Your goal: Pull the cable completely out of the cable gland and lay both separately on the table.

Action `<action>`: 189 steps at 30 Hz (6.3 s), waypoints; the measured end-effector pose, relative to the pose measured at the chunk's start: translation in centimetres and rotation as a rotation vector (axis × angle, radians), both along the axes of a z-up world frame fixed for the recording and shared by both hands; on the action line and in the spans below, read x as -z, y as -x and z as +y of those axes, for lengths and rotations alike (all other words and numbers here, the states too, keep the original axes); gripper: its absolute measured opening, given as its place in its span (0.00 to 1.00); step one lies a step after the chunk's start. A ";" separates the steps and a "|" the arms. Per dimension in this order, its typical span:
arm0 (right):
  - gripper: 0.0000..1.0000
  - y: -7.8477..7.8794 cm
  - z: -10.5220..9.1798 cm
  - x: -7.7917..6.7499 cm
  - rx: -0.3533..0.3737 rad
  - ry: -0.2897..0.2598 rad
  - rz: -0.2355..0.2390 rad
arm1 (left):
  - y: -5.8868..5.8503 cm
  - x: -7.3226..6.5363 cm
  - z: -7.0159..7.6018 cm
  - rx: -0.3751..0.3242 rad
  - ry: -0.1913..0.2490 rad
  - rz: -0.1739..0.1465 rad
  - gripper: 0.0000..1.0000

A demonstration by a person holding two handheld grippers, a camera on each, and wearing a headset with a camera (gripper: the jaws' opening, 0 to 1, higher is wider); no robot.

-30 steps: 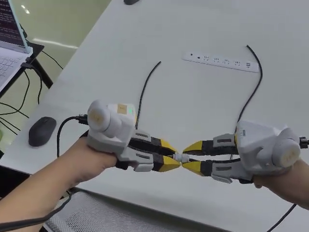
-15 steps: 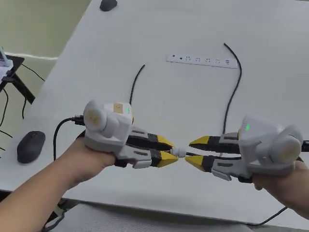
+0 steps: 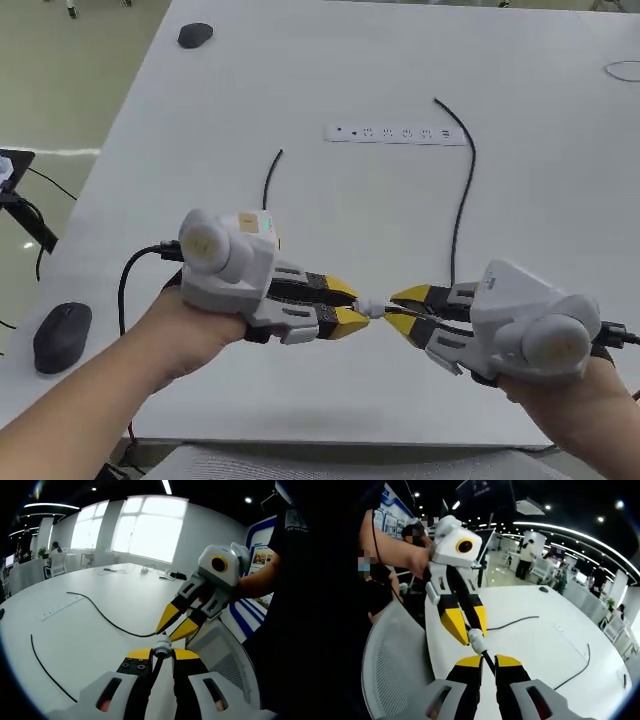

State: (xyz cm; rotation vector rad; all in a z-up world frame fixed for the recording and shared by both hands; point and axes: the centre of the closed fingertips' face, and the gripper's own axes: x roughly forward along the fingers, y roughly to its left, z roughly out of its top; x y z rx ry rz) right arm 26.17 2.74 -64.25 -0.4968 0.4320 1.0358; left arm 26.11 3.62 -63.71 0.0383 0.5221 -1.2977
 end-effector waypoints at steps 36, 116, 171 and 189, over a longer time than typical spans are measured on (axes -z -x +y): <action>0.00 -3.0 -4.6 3.3 0.238 0.014 0.102 | -1.4 0.0 0.5 -0.015 0.015 -0.006 0.15; 0.01 -1.2 0.7 2.3 0.013 0.226 -0.051 | -0.8 1.5 0.8 -0.049 -0.016 0.004 0.15; 0.02 -3.1 -9.4 9.5 0.580 -0.030 0.355 | -1.1 1.5 1.1 -0.099 0.001 0.016 0.15; 0.23 -3.3 -4.1 3.4 0.354 -0.023 0.213 | -1.8 1.5 1.2 -0.096 -0.013 0.003 0.15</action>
